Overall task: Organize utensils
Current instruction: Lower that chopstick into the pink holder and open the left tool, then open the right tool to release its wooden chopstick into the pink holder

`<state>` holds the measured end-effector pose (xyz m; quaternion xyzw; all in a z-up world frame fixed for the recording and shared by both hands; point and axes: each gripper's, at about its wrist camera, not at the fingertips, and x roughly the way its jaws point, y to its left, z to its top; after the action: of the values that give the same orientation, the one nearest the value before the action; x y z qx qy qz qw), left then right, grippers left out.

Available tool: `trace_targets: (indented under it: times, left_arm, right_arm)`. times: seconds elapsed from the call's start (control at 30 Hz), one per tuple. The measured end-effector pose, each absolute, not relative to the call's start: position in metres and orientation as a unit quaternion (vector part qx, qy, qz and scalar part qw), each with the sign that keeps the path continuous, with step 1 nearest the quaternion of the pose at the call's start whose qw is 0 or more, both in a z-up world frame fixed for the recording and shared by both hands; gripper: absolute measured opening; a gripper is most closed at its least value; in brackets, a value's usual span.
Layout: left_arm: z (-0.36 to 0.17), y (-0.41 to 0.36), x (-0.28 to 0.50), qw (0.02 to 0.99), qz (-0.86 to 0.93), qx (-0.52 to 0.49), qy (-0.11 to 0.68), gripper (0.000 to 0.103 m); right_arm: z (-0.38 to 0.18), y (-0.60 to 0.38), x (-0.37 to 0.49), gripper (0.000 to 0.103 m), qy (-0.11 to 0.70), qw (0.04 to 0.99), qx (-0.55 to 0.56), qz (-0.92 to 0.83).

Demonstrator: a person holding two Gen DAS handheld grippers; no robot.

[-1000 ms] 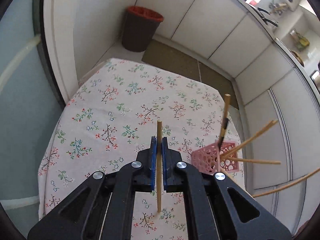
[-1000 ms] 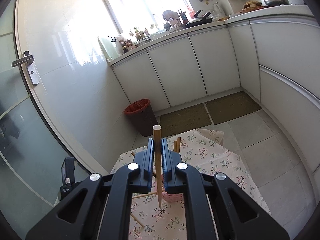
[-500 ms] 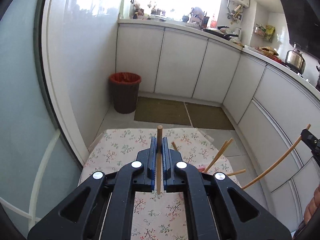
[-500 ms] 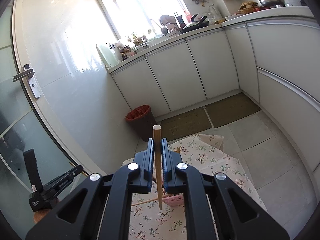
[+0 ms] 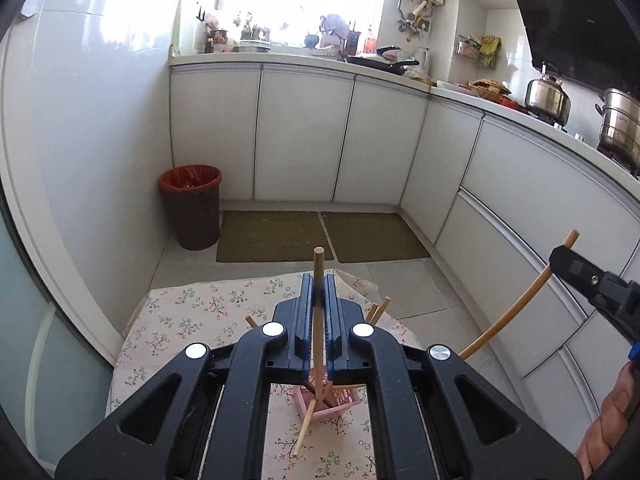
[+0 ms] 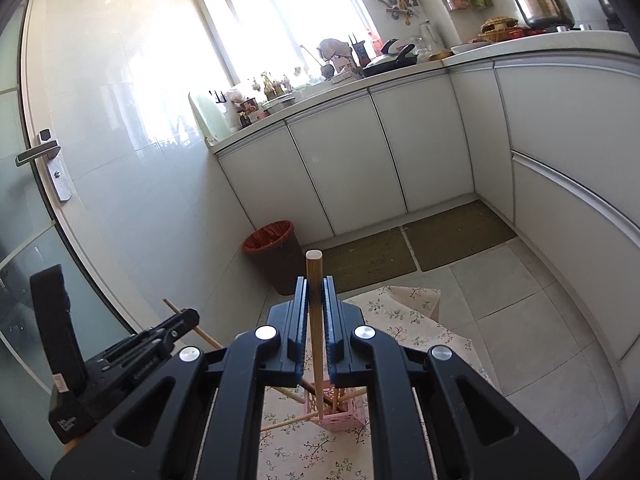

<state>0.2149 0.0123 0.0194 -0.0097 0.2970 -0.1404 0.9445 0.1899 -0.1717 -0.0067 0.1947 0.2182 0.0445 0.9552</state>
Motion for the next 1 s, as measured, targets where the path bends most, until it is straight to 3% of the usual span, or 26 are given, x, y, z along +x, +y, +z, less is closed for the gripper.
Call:
trace_targets:
  times: [0.3, 0.43, 0.7, 1.0]
  left_arm:
    - [-0.024, -0.005, 0.235, 0.937, -0.135, 0.009, 0.321, 0.005]
    - [-0.027, 0.009, 0.231, 0.939, -0.144, -0.02, 0.312, 0.027]
    - [-0.006, 0.054, 0.219, 0.945, -0.138, -0.109, 0.275, 0.029]
    - [-0.006, 0.082, 0.224, 0.942, -0.123, -0.143, 0.277, 0.032]
  right_arm:
    - [-0.012, -0.165, 0.201, 0.008, 0.218, 0.956, 0.191, 0.045]
    - [-0.017, -0.159, 0.204, 0.008, 0.216, 0.958, 0.185, 0.044]
    - [-0.029, -0.143, 0.221, 0.008, 0.222, 0.961, 0.164, 0.036]
    - [-0.047, -0.115, 0.246, 0.008, 0.231, 0.964, 0.13, 0.034]
